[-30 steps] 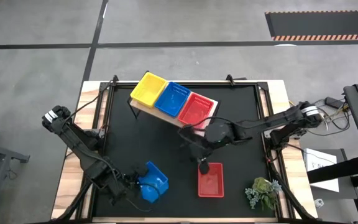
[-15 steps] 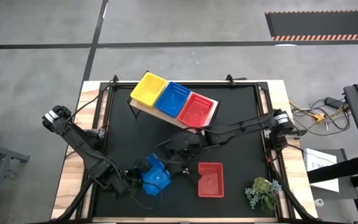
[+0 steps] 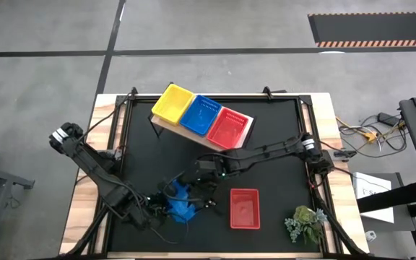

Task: Stack baskets on shelf by color
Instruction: Stack the blue bin on top of the blue bin on the shelf

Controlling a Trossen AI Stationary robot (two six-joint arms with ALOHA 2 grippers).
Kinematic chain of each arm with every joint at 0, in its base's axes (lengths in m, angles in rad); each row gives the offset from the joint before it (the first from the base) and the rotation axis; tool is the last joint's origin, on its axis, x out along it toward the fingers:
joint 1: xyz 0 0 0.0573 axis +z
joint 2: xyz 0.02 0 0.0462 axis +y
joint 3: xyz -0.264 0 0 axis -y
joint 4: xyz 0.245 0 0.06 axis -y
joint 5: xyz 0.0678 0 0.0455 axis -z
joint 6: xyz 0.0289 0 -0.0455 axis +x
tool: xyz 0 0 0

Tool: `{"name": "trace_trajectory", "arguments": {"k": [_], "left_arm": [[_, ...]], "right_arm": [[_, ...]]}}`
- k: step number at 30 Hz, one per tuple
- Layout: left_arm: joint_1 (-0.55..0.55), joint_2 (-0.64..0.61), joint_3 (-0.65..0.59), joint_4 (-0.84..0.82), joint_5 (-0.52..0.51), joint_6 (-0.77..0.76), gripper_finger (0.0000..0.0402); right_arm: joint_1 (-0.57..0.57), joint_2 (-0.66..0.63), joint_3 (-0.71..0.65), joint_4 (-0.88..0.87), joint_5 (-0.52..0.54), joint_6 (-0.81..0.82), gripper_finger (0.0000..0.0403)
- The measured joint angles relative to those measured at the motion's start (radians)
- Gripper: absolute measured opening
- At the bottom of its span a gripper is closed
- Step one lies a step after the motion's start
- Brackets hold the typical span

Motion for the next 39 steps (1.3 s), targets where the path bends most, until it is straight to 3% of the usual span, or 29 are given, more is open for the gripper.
{"name": "trace_trajectory", "arguments": {"k": [6,15,28,33,39], "left_arm": [[0.000,0.007,0.000,0.002,-0.040,-0.001,0.0000],[-0.001,0.011,-0.001,0.015,-0.112,0.006,0.0004],[0.000,0.004,0.000,0.026,-0.145,0.049,0.0127],[0.000,-0.007,0.000,0.021,-0.209,0.056,0.0143],[0.000,-0.061,0.000,-0.021,-0.214,0.046,0.0144]], "right_arm": [[0.001,-0.004,0.007,-0.021,-0.009,-0.070,0.0020],[0.001,-0.007,0.007,-0.050,-0.009,-0.098,0.0010],[0.000,-0.020,0.005,-0.098,0.003,-0.094,0.0009],[0.000,-0.035,0.005,-0.138,0.011,-0.075,0.0008],[0.002,-0.079,0.004,-0.190,0.127,-0.014,0.0007]]}}
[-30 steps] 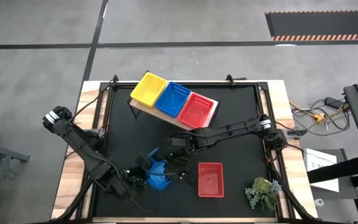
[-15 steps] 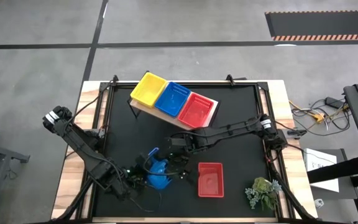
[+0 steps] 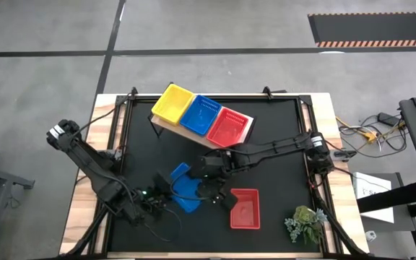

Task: Stack baskets on shelf by color
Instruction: Stack the blue bin on top of the blue bin on the shelf

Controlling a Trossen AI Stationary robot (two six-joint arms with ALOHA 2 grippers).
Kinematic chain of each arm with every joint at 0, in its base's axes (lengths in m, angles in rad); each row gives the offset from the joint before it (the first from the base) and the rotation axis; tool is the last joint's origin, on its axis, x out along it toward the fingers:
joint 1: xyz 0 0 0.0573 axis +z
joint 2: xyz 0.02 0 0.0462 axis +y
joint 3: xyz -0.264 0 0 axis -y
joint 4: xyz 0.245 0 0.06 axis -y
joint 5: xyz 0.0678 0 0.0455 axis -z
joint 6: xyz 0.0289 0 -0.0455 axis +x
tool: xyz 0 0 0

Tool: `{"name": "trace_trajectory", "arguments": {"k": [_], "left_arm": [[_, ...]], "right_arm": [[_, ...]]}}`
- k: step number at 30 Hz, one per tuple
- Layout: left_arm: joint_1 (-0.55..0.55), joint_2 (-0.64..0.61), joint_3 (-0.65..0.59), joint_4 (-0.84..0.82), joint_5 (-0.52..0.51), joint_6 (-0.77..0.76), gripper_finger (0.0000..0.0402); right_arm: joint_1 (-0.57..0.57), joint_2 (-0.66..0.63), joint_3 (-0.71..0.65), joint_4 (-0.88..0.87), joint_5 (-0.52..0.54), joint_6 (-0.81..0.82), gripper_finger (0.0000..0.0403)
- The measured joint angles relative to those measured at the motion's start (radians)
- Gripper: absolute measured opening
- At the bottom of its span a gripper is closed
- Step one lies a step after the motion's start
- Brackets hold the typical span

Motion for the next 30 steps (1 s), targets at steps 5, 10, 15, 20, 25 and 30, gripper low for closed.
{"name": "trace_trajectory", "arguments": {"k": [5,10,15,20,25,30], "left_arm": [[-0.001,-0.083,-0.031,0.008,0.000,-0.020,0.0144],[-0.001,-0.195,-0.133,0.069,-0.033,-0.053,0.0144],[-0.001,-0.302,-0.244,0.189,-0.099,-0.074,0.0143],[-0.001,-0.381,-0.305,0.231,-0.206,-0.074,0.0143],[-0.001,-0.435,-0.342,0.264,-0.371,-0.075,0.0143],[-0.001,-0.475,-0.425,0.334,-0.440,-0.076,0.0143]], "right_arm": [[0.004,-0.031,0.000,-0.010,0.058,0.047,0.0007],[0.023,-0.052,-0.003,-0.025,0.191,0.087,0.0008],[0.051,-0.062,0.006,-0.025,0.341,0.153,0.0008],[0.070,-0.064,0.032,-0.024,0.566,0.270,0.0008],[0.071,-0.064,0.070,-0.020,0.798,0.484,0.0008],[0.015,-0.064,0.126,-0.010,0.860,0.608,0.0008]]}}
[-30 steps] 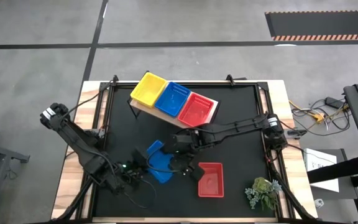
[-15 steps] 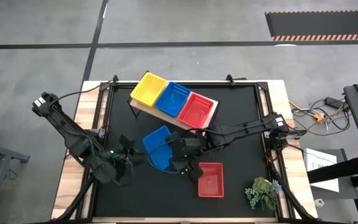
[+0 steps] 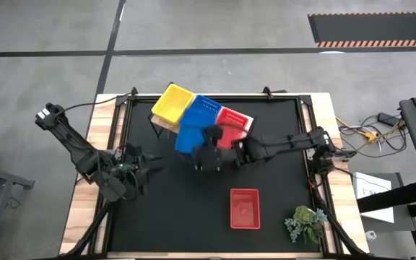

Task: Stack baskets on shelf by color
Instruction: Stack the blue bin on top of the blue bin on the shelf

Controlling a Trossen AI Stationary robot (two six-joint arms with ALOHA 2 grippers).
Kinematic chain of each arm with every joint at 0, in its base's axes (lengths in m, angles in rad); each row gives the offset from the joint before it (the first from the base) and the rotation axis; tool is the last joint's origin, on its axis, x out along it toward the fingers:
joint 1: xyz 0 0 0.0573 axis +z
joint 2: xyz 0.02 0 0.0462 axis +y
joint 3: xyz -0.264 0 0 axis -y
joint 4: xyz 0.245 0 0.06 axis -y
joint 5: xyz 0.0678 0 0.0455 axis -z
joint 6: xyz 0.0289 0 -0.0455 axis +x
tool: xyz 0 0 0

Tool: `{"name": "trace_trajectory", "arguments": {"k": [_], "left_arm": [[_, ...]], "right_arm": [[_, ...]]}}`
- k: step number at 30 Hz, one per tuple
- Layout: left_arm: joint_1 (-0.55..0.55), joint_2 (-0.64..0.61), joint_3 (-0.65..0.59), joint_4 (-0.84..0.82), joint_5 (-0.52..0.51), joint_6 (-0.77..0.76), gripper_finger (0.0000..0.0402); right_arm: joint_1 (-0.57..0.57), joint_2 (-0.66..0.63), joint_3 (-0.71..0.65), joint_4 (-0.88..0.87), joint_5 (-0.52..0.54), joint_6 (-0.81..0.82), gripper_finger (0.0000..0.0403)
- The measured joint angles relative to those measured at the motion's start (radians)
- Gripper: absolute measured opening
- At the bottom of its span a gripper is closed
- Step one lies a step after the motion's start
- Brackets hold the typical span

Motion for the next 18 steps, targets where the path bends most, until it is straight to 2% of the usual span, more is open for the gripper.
{"name": "trace_trajectory", "arguments": {"k": [5,10,18], "left_arm": [[0.000,-0.011,-0.061,0.053,-0.001,0.029,0.0143],[0.000,-0.012,-0.069,0.051,-0.001,0.033,0.0143],[0.000,-0.016,-0.069,0.046,-0.001,0.039,0.0143]], "right_arm": [[-0.104,0.002,0.022,0.043,-0.012,0.046,0.0008],[-0.225,0.007,0.009,0.035,-0.132,0.094,0.0008],[-0.299,0.007,-0.031,0.039,-0.143,0.073,0.0008]]}}
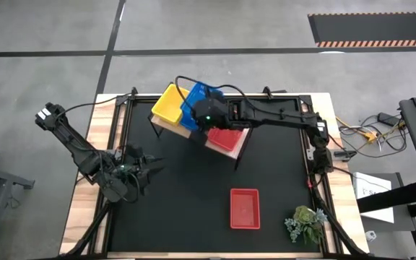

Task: Stack baskets on shelf by color
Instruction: Stack the blue bin on top of the blue bin on the shelf

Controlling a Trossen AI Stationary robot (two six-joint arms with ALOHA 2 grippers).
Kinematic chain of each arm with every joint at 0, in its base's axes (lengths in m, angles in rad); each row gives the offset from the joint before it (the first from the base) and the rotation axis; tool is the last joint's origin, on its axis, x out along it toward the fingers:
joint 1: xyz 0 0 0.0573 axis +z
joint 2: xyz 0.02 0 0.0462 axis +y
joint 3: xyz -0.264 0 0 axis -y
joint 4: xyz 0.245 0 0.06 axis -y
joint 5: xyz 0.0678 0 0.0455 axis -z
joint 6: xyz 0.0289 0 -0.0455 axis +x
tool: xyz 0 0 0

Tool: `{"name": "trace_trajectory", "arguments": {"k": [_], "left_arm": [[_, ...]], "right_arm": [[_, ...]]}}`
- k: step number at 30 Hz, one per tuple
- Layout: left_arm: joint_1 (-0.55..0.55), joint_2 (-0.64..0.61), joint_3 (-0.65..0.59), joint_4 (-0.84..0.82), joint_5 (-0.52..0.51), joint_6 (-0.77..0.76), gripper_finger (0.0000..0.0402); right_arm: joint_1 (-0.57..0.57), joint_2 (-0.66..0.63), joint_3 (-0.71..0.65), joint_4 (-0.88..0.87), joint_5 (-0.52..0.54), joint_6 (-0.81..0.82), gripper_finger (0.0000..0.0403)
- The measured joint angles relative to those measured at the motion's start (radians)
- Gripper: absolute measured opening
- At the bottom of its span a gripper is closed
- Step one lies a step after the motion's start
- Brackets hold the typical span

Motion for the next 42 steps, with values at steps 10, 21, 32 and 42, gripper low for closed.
{"name": "trace_trajectory", "arguments": {"k": [10,21,32,42], "left_arm": [[0.000,-0.004,0.004,-0.001,0.000,0.000,0.0143],[0.000,-0.004,0.004,-0.001,0.000,0.000,0.0143],[0.000,-0.005,0.004,-0.001,0.000,0.000,0.0143],[0.000,-0.005,0.004,-0.001,0.000,0.000,0.0143]], "right_arm": [[0.003,0.000,-0.080,0.003,-0.013,-0.029,0.0009],[0.003,0.000,-0.110,0.057,-0.013,-0.035,0.0009],[0.003,0.000,-0.115,0.060,-0.012,0.018,0.0010],[0.003,0.000,-0.119,0.060,-0.012,0.018,0.0074]]}}
